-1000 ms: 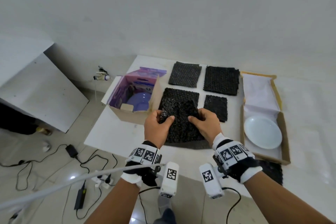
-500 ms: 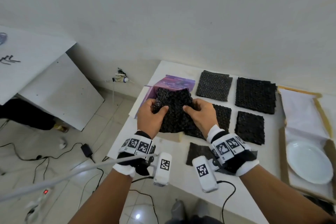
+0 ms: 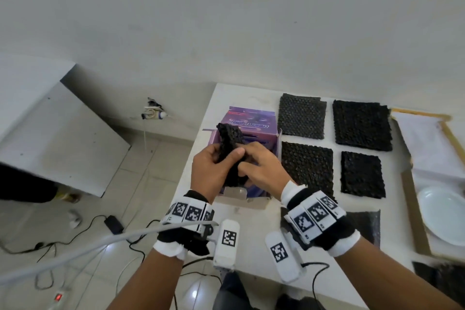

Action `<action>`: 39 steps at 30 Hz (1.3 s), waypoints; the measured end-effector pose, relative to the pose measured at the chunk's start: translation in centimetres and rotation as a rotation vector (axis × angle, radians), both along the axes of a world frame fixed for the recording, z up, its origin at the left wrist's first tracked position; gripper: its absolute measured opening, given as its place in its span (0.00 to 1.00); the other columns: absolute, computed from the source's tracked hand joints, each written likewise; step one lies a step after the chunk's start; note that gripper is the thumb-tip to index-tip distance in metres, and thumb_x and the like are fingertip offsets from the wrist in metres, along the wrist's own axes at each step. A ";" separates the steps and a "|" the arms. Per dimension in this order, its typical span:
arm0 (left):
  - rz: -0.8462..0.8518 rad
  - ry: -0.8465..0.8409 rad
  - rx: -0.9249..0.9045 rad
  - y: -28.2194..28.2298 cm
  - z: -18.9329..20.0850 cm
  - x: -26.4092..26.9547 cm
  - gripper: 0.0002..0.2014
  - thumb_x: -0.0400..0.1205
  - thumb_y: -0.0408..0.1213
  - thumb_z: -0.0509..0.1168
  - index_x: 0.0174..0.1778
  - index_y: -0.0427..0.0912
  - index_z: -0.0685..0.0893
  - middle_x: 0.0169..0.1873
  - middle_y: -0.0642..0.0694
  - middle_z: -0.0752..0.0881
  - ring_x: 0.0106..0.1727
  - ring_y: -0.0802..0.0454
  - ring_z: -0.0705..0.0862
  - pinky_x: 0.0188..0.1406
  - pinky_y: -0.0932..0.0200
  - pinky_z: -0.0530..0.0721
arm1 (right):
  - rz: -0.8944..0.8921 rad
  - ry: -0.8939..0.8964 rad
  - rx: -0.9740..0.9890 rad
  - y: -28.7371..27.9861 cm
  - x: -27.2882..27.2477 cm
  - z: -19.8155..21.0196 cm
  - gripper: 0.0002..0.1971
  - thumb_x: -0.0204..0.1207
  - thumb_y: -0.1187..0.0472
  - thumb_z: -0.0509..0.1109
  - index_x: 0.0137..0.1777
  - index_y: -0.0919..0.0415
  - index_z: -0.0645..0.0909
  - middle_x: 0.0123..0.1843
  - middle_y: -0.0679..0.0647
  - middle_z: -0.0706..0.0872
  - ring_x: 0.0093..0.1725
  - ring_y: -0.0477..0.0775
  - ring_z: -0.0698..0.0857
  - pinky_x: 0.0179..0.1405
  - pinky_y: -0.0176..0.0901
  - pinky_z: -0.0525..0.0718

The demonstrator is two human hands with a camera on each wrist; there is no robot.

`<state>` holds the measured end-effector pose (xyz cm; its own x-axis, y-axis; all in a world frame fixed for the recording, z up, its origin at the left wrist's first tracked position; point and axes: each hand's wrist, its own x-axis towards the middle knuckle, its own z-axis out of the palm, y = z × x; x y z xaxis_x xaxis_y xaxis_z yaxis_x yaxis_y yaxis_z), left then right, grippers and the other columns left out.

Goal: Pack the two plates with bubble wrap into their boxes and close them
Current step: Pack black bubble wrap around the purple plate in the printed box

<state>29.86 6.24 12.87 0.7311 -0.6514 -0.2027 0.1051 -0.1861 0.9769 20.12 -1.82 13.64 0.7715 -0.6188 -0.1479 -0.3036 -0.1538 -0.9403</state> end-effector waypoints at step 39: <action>-0.229 -0.494 0.076 0.7 -5.3 9.1 0.13 0.70 0.39 0.78 0.47 0.45 0.85 0.39 0.60 0.82 0.37 0.66 0.80 0.36 0.77 0.76 | -0.521 0.168 0.467 -0.2 5.0 -4.5 0.14 0.66 0.78 0.74 0.30 0.62 0.76 0.33 0.59 0.79 0.36 0.59 0.84 0.21 0.51 0.88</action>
